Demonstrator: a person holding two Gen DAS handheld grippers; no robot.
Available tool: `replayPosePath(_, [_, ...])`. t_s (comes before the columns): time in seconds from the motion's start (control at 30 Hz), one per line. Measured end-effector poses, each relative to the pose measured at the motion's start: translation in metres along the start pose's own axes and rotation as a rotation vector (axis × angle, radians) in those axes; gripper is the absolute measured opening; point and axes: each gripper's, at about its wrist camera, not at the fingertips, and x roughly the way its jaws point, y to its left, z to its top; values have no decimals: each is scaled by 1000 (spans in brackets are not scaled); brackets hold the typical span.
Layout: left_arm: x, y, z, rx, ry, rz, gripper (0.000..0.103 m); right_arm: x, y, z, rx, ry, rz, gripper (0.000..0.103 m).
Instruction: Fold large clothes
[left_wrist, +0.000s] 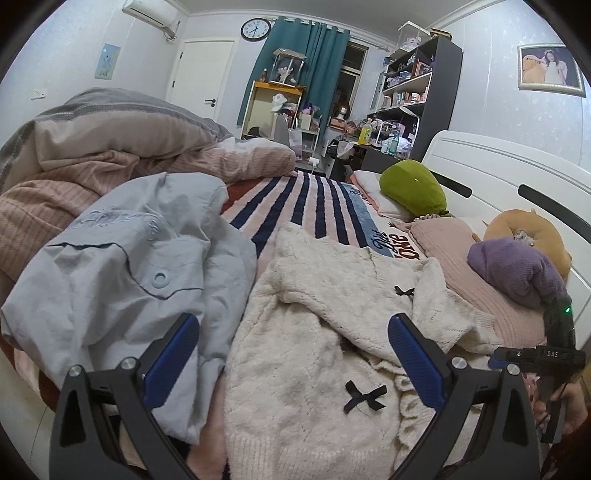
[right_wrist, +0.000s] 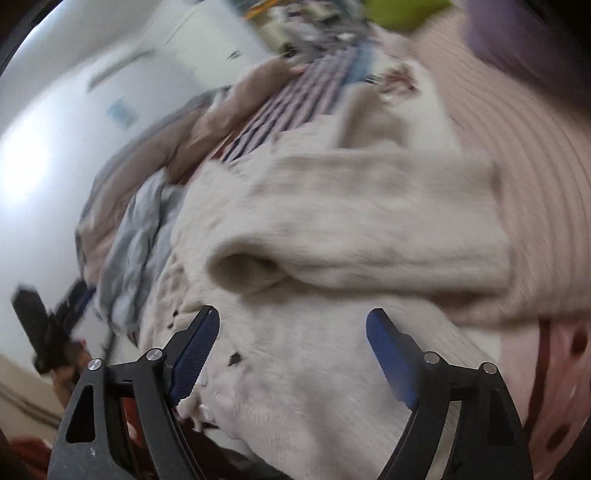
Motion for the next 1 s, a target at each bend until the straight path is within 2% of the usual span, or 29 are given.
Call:
replayPosePath(0.1, [-1, -6, 1, 14, -1, -3, 101, -3, -23, 0, 117, -58, 102, 81])
replayPosePath(0.13, [-1, -7, 2, 21, -3, -1, 101, -2, -27, 2, 135, -82, 105, 81])
replayPosePath(0.2, [-3, -9, 3, 31, -8, 4, 101, 1, -31, 8, 160, -133, 44, 81])
replayPosePath(0.3, [-6, -7, 4, 34, -17, 15, 101, 2, -32, 17, 184, -197, 38, 80])
replayPosePath(0.33, [-5, -6, 4, 32, -16, 20, 101, 6, -30, 20, 183, -207, 15, 76])
replayPosePath(0.4, [-5, -3, 4, 25, -14, 25, 101, 10, -24, 26, 161, -215, -87, 31])
replayPosePath(0.43, [-5, -1, 4, 20, -12, 25, 101, 12, -20, 30, 144, -216, -138, 25])
replayPosePath(0.5, [-5, 2, 4, 14, -13, 27, 101, 12, -10, 36, 110, -242, -151, 7])
replayPosePath(0.6, [-6, 6, 4, 11, -16, 31, 101, 7, 18, 44, 12, -310, -167, 7])
replayPosePath(0.7, [-9, 12, 5, 3, -23, 35, 101, 5, 52, 50, -82, -342, -112, 6])
replayPosePath(0.83, [-14, 23, 4, -23, -37, 40, 101, 22, 109, 49, -261, -309, -87, 6])
replayPosePath(0.93, [-15, 31, 2, -41, -37, 51, 101, 45, 150, 38, -373, -256, 16, 6])
replayPosePath(1.0, [-17, 38, 0, -49, -36, 65, 101, 61, 175, 27, -450, -189, 89, 6])
